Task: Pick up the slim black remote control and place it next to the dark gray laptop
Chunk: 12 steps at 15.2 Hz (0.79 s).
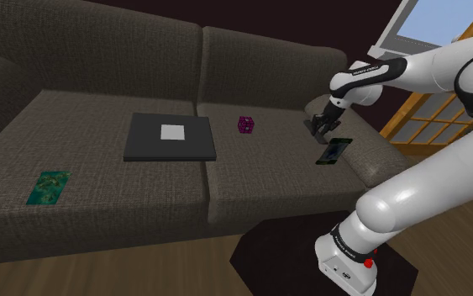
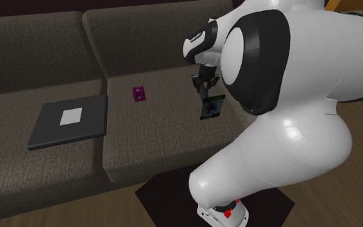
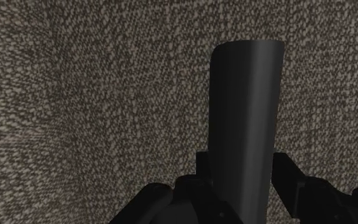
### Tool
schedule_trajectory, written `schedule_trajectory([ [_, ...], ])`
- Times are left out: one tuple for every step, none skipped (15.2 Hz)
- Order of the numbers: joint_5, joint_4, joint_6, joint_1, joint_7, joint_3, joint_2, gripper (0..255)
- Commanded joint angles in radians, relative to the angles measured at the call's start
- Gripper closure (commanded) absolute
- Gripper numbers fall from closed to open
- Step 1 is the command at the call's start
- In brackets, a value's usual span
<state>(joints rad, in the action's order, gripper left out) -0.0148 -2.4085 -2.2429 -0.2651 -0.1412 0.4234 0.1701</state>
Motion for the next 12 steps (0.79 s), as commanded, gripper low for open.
schedule_trajectory([
  [0.010,0.012,0.030,-0.002,0.009,-0.003,0.020,255],
  [0.013,0.019,0.044,-0.003,0.013,-0.005,0.028,255],
  [0.017,0.026,0.059,-0.003,0.016,-0.007,0.035,255],
  [0.020,0.034,0.073,-0.004,0.019,-0.008,0.042,255],
  [0.023,0.042,0.087,-0.004,0.023,-0.010,0.049,255],
  [0.025,0.049,0.101,-0.005,0.026,-0.011,0.056,255],
  [0.028,0.057,0.115,-0.005,0.028,-0.013,0.063,255],
  [0.029,0.063,0.124,-0.006,0.030,-0.014,0.067,255],
  [0.035,0.038,0.122,0.000,0.058,-0.031,0.091,255],
  [0.040,0.013,0.119,0.006,0.086,-0.048,0.115,255],
  [0.043,-0.010,0.117,0.012,0.113,-0.067,0.137,255],
  [0.045,-0.032,0.116,0.019,0.140,-0.085,0.159,255],
])
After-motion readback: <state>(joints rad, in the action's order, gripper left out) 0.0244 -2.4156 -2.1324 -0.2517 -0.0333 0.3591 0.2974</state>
